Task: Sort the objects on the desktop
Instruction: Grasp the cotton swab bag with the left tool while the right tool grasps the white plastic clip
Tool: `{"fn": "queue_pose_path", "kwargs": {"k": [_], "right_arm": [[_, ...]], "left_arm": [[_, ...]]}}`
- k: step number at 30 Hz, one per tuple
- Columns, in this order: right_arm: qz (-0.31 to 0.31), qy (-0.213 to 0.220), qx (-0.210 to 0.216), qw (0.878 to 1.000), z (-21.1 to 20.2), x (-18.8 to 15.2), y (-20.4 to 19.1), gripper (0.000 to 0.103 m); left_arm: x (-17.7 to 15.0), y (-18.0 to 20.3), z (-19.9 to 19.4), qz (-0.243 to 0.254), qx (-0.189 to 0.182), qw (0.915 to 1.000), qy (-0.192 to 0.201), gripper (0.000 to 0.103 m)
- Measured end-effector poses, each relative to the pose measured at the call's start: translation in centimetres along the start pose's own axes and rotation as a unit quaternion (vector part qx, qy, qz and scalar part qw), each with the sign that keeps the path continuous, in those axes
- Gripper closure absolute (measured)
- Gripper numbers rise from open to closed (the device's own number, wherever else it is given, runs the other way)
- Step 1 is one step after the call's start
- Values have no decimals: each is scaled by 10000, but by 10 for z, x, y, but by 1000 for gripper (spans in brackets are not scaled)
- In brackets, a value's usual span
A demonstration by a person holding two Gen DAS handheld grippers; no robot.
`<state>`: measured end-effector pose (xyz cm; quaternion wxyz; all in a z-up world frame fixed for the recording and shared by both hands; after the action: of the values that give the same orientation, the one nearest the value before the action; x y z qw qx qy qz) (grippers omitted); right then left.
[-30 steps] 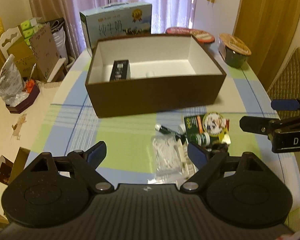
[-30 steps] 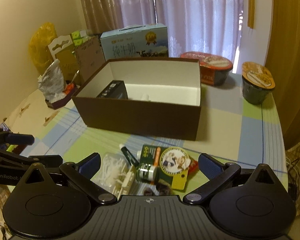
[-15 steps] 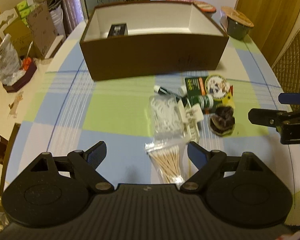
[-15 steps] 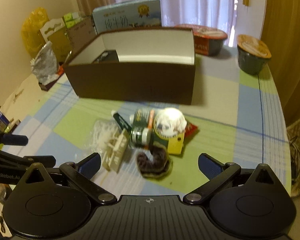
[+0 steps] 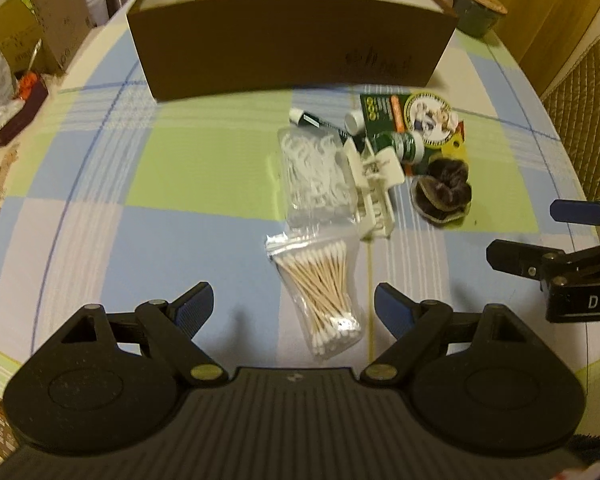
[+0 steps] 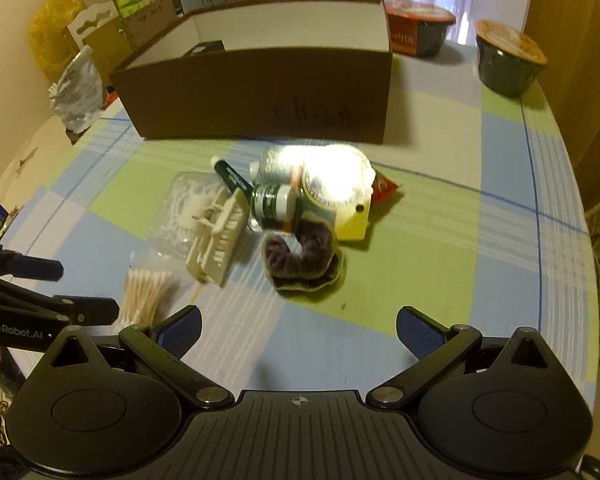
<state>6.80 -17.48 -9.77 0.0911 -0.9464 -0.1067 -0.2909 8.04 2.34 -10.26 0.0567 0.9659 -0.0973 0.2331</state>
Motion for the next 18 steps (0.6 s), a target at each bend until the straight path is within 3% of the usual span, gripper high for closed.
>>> {"fn": "queue_pose_path", "kwargs": {"k": [10,18], "right_arm": [[154,-201,-63,9997,11,-8,8,2],[207,-232,-77,9995,14,-8,11,2]], "left_arm": [[-4,3,28,-139,-309,9991,-263,22],[5,9,52,-10,-383,9987,-343,37]]}}
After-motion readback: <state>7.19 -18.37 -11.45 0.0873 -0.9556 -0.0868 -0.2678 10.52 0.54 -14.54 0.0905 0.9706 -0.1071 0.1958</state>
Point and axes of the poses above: each gripper's, at about its wrist camera, not at the fingertips, and z roughly the way its jaws point, y to its right, x to its top, the point moved 3 cm from there along z, roughly the way its jaws point, and after that the axes turned 4 degrees about y, right-handed, at the moved point
